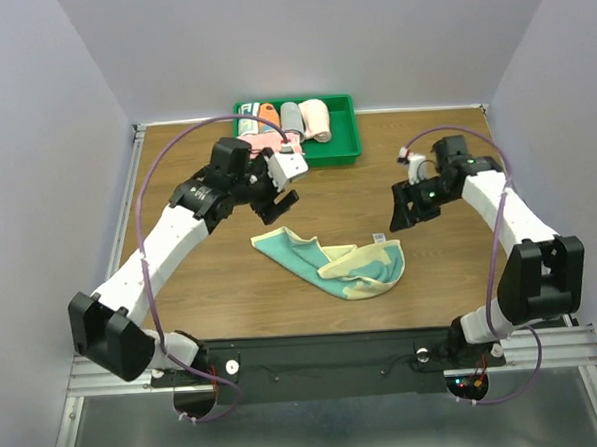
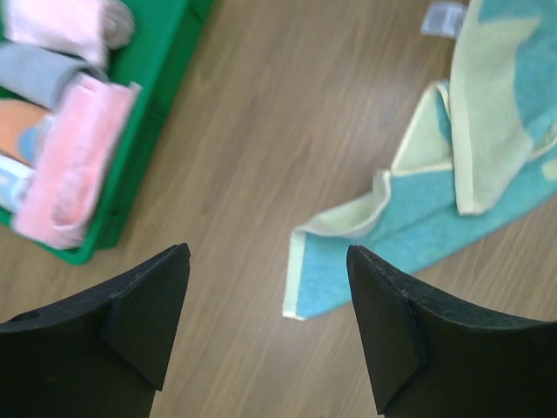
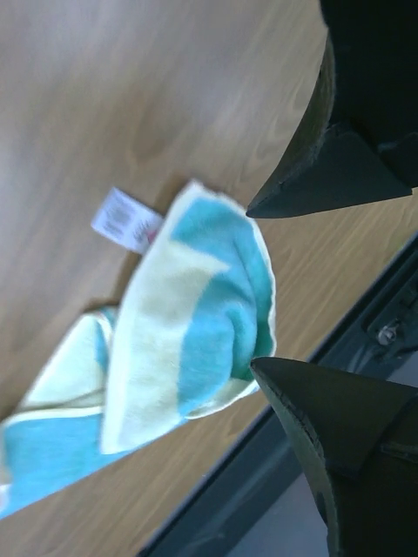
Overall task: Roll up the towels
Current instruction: Flatten the towel
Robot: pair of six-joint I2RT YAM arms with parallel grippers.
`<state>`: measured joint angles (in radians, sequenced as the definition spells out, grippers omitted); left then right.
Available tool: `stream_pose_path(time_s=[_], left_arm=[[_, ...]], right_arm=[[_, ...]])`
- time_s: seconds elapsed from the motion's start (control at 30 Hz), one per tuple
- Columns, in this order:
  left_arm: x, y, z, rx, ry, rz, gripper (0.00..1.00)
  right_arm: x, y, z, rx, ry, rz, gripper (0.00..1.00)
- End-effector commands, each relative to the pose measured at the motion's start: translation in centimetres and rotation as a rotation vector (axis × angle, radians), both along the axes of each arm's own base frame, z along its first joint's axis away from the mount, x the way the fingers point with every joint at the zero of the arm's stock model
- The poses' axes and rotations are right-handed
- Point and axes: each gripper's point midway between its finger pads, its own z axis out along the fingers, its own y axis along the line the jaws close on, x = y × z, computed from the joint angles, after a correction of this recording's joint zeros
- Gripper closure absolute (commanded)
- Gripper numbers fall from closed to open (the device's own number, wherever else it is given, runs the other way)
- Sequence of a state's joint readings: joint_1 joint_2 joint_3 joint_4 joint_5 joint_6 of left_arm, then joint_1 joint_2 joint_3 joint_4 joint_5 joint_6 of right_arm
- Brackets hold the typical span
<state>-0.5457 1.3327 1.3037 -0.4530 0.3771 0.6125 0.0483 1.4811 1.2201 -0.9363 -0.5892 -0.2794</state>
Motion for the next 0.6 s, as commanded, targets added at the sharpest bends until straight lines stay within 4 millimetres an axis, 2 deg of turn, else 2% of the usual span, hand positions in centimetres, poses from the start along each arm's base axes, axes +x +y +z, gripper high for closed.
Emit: stream_pose_path(time_s=[0.0,0.07,0.2,0.23,0.4,0.57], left_arm=[[-1.7,-0.6,-6.9,0.069,0.158,-0.136,0.13],[-1.6,-1.3,-7.9,0.063,0.174,-0.174,0.11],[-1.1,-2.4,-9.4,0.057,0.19,-0.214,0.07],[-0.9,-2.6,-10.4,0.065,0.212,-0.224,0.07],[-1.1,-4.2,-12.5,0.068,0.261,-0.296,0.07],[-1.7,-5.7,-13.9,0.066,0.303,-0.36,0.08]], right_arm=[[0.4,0.7,-2.8,-0.061,0.034,-0.02,0.3],[1.5,0.1,-4.3,-0.105,0.043,-0.048,0.3],[2.1,-0.1,-6.5,-0.129,0.093,-0.064,0.3],[2.1,-0.1,-7.6,-0.132,0.116,-0.057,0.3],[1.6,0.4,-9.1,-0.106,0.157,-0.019,0.3],[1.2,0.4,-10.4,-0.114,0.19,-0.009,0.31]])
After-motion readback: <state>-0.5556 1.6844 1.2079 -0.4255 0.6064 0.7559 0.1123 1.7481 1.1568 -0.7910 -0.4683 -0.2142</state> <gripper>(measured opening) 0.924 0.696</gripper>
